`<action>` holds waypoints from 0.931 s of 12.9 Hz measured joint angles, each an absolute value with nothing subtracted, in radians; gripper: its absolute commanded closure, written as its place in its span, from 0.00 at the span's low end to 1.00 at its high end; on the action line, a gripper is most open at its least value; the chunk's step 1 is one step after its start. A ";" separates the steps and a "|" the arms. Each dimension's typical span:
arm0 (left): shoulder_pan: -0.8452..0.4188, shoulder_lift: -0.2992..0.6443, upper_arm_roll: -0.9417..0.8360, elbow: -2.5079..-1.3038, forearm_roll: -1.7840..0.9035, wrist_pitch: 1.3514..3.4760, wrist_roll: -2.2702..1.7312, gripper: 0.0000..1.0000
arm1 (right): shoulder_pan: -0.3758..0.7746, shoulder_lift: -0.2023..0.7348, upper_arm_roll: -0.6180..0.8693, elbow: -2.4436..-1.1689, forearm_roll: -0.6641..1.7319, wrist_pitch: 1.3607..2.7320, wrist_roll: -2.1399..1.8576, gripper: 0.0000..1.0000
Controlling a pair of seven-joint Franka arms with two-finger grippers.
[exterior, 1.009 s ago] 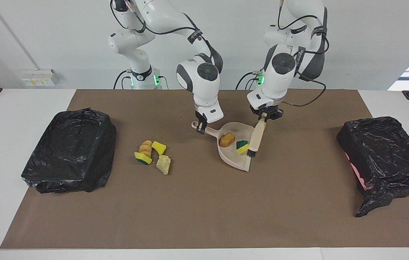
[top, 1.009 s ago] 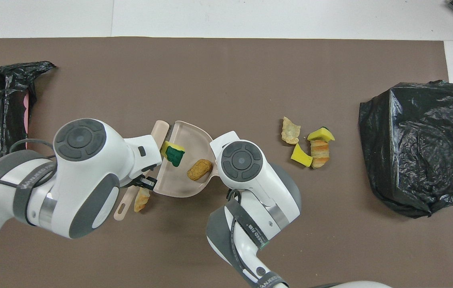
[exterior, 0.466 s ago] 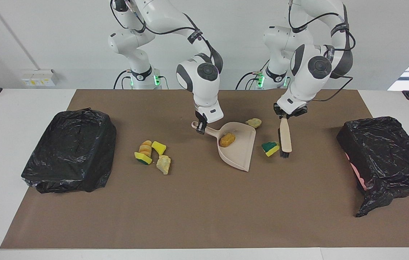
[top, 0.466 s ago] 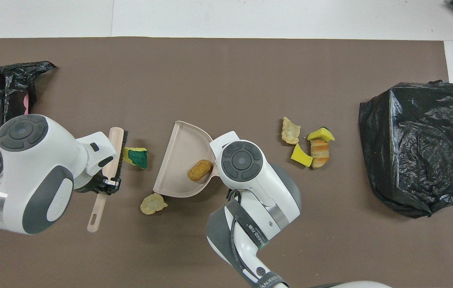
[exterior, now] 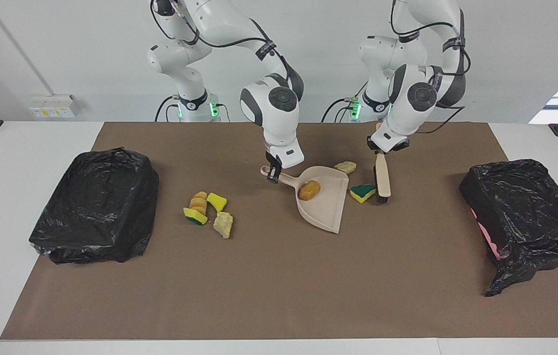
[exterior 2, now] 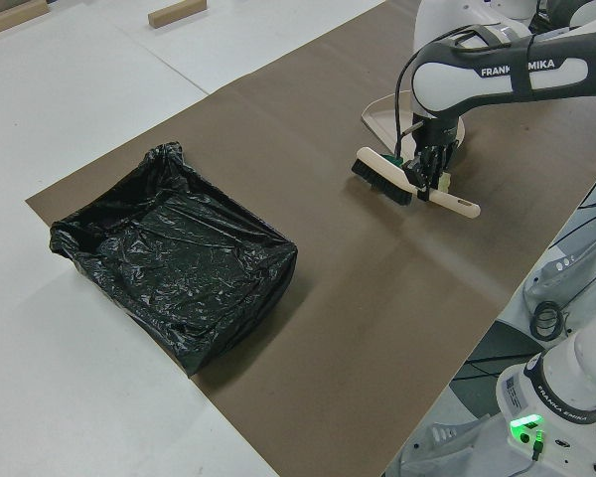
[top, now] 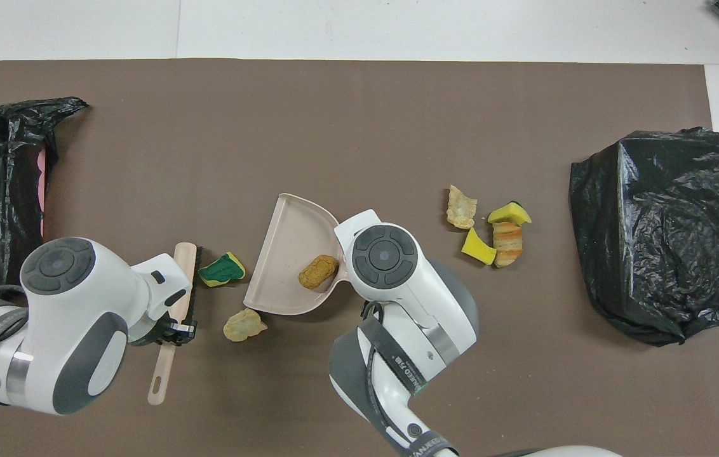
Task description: Sweep and dump trash in bin
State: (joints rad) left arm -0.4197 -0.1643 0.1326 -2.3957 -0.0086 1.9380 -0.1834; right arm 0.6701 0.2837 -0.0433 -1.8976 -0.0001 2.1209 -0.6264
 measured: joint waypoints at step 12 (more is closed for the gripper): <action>-0.624 -0.227 0.108 -2.493 -0.014 1.921 -0.763 1.00 | 0.670 0.279 -0.043 -1.907 0.000 2.121 -0.627 1.00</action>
